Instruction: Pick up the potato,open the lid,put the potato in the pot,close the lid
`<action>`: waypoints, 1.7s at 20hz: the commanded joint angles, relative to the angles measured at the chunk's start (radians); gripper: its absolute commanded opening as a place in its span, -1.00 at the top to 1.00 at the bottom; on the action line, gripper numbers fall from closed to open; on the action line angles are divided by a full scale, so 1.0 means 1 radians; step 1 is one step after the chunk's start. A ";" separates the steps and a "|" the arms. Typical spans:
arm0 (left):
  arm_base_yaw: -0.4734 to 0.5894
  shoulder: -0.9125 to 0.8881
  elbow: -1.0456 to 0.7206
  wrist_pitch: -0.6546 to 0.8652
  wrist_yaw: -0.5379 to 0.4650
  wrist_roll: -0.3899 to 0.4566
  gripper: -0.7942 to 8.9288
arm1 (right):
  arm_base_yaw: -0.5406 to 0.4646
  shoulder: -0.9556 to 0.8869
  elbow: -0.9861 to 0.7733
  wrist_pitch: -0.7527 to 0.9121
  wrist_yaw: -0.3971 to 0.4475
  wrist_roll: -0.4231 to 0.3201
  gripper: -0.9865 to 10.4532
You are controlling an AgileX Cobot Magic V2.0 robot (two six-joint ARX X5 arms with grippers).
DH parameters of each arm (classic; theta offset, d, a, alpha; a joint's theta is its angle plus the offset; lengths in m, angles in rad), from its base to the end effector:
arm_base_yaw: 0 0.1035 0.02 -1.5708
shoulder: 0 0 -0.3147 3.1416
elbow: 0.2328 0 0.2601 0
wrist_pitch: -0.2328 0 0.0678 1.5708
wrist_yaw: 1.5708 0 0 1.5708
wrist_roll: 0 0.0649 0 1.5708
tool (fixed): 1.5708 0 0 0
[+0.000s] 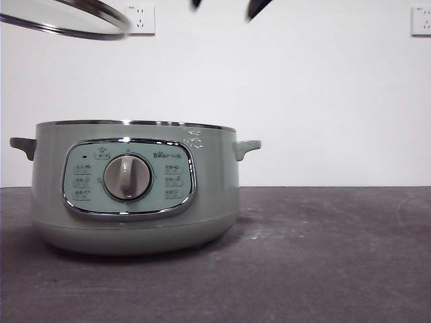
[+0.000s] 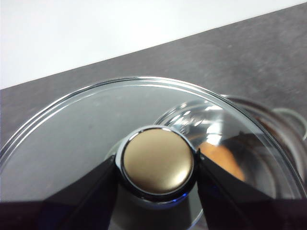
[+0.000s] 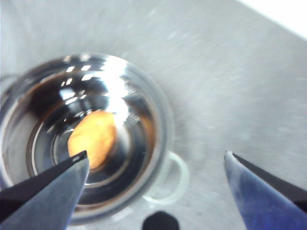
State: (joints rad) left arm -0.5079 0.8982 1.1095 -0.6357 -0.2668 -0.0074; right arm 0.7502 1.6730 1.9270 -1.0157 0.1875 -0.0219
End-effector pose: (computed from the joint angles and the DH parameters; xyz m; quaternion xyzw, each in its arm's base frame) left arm 0.1635 -0.0714 0.4077 0.0760 0.1954 -0.1168 0.9708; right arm 0.2842 0.2483 0.4474 -0.1777 0.3288 0.2614 0.8900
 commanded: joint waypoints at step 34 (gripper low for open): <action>-0.001 0.526 0.011 0.193 0.242 -0.124 0.30 | -0.005 -0.241 0.001 -0.229 0.081 0.025 0.00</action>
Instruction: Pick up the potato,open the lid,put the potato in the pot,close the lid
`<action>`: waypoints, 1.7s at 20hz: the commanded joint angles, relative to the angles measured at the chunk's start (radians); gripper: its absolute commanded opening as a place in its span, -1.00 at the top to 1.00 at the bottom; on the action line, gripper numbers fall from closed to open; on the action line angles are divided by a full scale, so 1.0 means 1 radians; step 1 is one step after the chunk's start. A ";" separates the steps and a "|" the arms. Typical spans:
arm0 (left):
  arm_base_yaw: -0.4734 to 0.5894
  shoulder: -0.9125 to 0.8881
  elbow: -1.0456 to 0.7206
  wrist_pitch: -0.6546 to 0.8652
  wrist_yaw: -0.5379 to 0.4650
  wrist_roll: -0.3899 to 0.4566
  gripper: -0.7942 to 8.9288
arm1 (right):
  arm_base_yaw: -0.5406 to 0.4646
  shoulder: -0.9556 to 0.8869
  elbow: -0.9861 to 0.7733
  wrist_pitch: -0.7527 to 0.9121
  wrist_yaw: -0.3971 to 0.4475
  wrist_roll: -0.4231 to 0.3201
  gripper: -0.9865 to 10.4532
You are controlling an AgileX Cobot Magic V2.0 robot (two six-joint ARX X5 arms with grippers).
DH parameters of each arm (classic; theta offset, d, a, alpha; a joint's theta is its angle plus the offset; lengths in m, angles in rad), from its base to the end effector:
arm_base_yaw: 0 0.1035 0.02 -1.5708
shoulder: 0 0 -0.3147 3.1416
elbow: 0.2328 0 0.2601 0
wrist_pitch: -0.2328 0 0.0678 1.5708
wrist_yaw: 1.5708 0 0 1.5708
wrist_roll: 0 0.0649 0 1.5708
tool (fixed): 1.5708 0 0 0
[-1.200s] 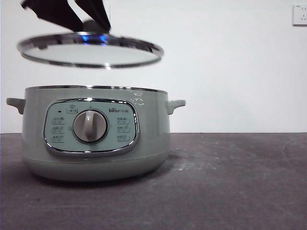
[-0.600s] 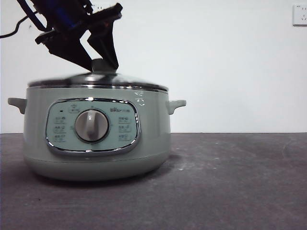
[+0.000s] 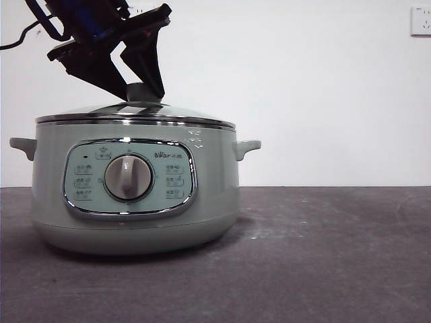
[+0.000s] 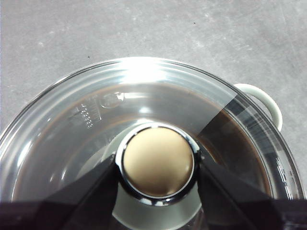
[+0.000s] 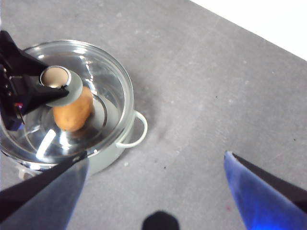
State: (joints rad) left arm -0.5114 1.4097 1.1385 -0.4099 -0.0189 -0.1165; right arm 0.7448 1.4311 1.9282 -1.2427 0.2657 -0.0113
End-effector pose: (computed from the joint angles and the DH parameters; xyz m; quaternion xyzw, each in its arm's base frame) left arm 0.2906 -0.1617 0.3206 0.0342 0.3352 -0.2106 0.9177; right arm 0.2070 0.1677 0.5001 -0.1814 0.3175 0.2228 0.9037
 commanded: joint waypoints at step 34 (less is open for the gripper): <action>-0.021 -0.706 -0.150 -0.212 -0.143 0.042 0.85 | 0.000 -0.623 -0.977 0.708 -0.002 0.047 0.85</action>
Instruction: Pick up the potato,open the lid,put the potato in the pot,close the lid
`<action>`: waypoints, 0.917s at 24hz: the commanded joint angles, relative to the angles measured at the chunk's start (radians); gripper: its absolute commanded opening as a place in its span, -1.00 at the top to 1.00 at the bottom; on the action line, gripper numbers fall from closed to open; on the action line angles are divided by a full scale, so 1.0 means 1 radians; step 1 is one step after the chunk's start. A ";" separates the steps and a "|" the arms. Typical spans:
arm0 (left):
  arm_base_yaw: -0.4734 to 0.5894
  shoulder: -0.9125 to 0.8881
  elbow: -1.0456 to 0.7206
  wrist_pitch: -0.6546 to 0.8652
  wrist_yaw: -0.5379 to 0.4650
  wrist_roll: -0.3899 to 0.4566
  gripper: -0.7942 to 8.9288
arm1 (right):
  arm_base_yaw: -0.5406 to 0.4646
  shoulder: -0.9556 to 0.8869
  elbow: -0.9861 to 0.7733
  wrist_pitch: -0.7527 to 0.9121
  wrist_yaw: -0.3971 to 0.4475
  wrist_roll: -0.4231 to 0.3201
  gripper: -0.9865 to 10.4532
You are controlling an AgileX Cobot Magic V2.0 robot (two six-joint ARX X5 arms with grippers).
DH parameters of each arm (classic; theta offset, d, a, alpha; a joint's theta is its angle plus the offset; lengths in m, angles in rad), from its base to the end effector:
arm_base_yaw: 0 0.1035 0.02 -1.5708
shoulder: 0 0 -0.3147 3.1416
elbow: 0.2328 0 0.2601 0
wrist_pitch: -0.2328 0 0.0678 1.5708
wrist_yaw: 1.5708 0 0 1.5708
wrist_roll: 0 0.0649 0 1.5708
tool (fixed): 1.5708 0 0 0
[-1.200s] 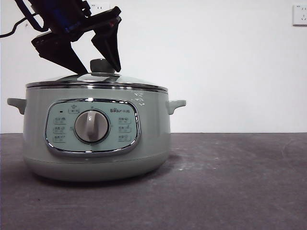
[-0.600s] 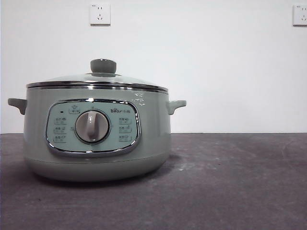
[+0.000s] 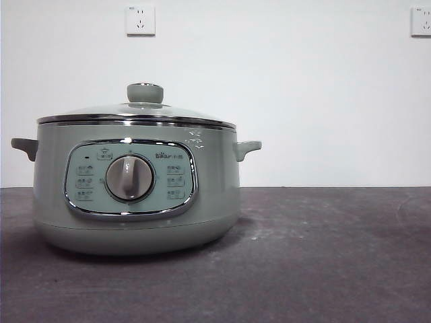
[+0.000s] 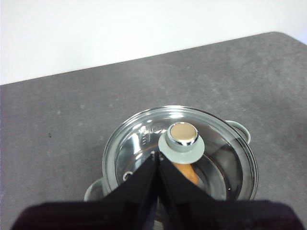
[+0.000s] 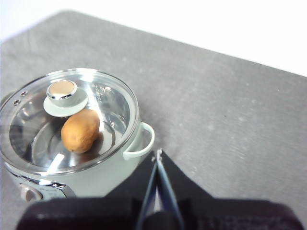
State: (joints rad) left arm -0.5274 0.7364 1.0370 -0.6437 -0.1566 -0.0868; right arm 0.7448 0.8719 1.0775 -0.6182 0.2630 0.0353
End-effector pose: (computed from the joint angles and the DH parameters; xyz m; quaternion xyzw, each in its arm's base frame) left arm 0.1218 -0.0592 0.4027 0.0152 0.1685 -0.1745 0.9700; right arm 0.1383 0.1046 0.4025 -0.0821 0.1835 0.2303 0.9521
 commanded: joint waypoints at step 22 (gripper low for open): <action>-0.010 -0.357 -0.457 0.115 0.002 -0.028 0.84 | 0.002 -0.375 -0.527 0.277 0.005 0.117 0.83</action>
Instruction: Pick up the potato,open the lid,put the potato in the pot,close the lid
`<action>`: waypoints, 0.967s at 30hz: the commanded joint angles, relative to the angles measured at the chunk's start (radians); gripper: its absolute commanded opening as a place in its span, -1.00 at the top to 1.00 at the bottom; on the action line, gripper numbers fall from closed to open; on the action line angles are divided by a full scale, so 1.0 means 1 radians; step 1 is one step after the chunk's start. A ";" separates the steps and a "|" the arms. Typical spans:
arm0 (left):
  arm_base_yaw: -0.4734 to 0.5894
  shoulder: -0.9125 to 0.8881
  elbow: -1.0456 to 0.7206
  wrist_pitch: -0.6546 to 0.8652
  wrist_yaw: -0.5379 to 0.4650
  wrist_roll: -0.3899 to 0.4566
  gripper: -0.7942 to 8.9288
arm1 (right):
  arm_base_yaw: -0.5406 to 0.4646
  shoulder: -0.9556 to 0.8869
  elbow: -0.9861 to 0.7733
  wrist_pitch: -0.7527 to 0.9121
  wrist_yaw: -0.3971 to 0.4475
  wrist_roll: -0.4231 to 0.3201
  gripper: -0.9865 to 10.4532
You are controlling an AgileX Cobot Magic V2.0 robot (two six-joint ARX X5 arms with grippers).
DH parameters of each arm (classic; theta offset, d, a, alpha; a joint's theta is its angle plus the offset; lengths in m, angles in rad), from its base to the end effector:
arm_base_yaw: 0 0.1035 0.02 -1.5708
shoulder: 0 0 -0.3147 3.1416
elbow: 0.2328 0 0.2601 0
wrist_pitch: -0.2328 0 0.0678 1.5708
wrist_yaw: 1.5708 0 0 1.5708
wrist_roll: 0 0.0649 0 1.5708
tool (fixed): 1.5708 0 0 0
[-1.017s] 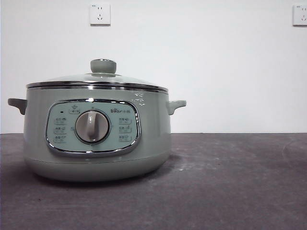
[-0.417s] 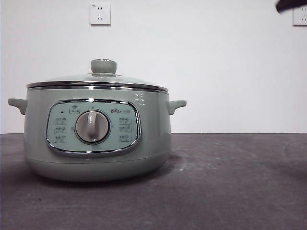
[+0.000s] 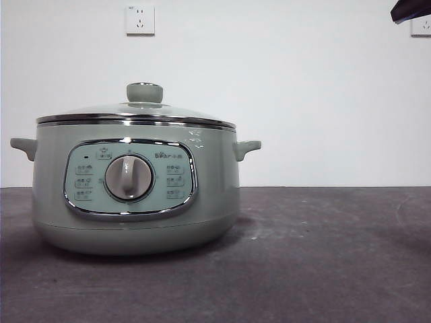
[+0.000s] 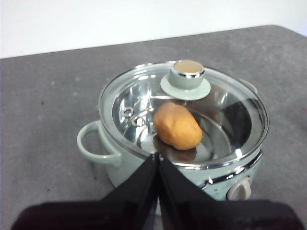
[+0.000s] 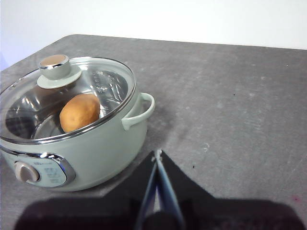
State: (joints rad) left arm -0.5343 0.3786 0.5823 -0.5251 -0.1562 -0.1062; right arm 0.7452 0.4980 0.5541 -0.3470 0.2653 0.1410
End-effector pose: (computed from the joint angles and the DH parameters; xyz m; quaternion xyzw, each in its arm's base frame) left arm 0.0813 -0.0364 0.2881 0.0026 0.1602 -0.1773 0.9710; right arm 0.0981 0.0674 0.2905 -0.0023 0.1431 0.2256 0.9636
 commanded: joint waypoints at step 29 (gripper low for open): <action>0.423 -0.306 -0.399 0.315 0.187 0.156 0.84 | 0.001 -0.001 -0.003 0.000 0.003 0.011 0.82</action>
State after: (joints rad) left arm -0.1234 0.0856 0.2077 -0.2253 0.0200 0.0376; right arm 0.7448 0.4980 0.5541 -0.3508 0.2653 0.1429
